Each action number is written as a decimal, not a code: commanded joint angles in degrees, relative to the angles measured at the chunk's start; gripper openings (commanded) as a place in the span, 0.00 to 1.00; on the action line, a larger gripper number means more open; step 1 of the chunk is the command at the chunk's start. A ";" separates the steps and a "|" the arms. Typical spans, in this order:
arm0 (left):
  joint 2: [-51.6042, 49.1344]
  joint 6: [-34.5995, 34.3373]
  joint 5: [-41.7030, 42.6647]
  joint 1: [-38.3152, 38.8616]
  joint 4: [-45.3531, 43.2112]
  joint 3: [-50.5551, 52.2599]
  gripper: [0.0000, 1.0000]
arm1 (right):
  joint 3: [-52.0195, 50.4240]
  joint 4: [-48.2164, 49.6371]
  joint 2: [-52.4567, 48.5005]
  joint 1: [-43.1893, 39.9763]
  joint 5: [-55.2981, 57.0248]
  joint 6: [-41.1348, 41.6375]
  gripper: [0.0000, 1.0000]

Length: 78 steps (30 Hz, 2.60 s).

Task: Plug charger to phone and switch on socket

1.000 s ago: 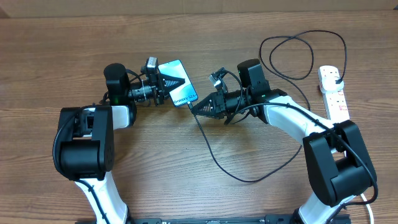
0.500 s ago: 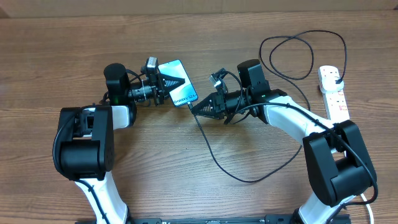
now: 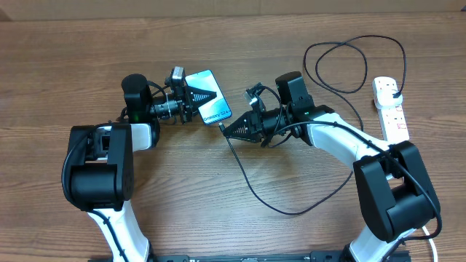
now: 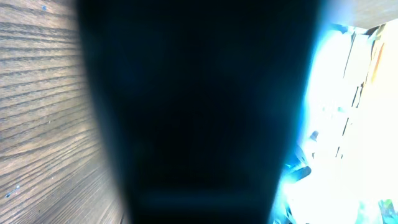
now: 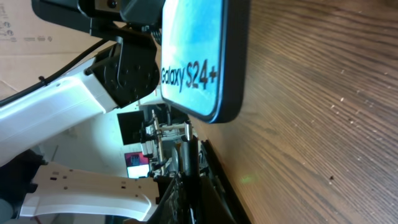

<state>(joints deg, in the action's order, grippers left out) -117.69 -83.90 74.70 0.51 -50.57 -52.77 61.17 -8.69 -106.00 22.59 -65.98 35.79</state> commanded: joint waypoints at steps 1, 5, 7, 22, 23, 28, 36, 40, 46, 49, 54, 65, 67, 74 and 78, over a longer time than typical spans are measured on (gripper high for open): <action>0.24 -0.13 -0.17 0.07 -0.70 0.11 0.04 | -0.81 0.35 0.50 0.22 0.57 0.02 0.04; 0.24 -0.11 -0.15 0.07 -0.70 0.11 0.04 | -0.81 1.01 0.50 0.22 0.59 0.04 0.04; 0.24 -0.11 -0.17 0.07 -0.70 0.11 0.04 | -0.81 1.14 0.50 0.22 0.57 0.04 0.04; 0.24 0.07 -0.33 0.81 -0.70 0.11 0.04 | -0.81 2.38 0.48 0.22 1.86 0.48 0.04; 0.24 0.07 -0.31 0.81 -0.70 0.11 0.04 | -0.81 2.38 0.48 0.22 1.90 0.48 0.04; 0.24 0.07 -0.31 0.81 -0.70 0.11 0.04 | -0.81 2.43 0.50 0.22 2.64 1.27 0.04; 0.24 0.09 -0.13 0.81 -0.70 0.11 0.04 | -0.81 3.08 0.50 0.22 3.08 2.01 0.04; 0.24 0.11 -0.17 0.81 -0.70 0.11 0.04 | -0.81 3.06 0.50 0.22 2.56 2.21 0.04; 0.24 0.33 -0.33 0.81 -0.70 0.11 0.04 | -0.81 3.08 0.50 0.22 1.42 2.19 0.04; 0.24 0.33 -0.28 0.81 -0.70 0.11 0.04 | -0.81 3.10 0.50 0.22 1.46 2.19 0.04; 0.24 0.33 -0.28 0.81 -0.70 0.11 0.04 | -0.81 3.58 0.48 0.22 2.05 2.45 0.04; 0.24 0.33 -0.31 0.81 -0.70 0.11 0.04 | -0.81 4.15 0.48 0.22 3.43 3.06 0.04; 0.24 0.33 -0.28 0.81 -0.70 0.11 0.04 | -0.81 4.13 0.48 0.22 3.65 3.08 0.04; 0.24 0.42 -0.28 1.18 -0.72 0.11 0.04 | -0.81 4.24 0.48 0.22 4.48 3.50 0.04; 0.24 1.62 -0.35 2.49 -0.70 0.11 0.04 | -0.81 4.68 0.48 0.22 5.14 4.74 0.04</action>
<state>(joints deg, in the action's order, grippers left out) -117.69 -83.85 72.29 1.17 -50.59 -52.77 60.88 -4.91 -106.00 22.61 -62.92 39.44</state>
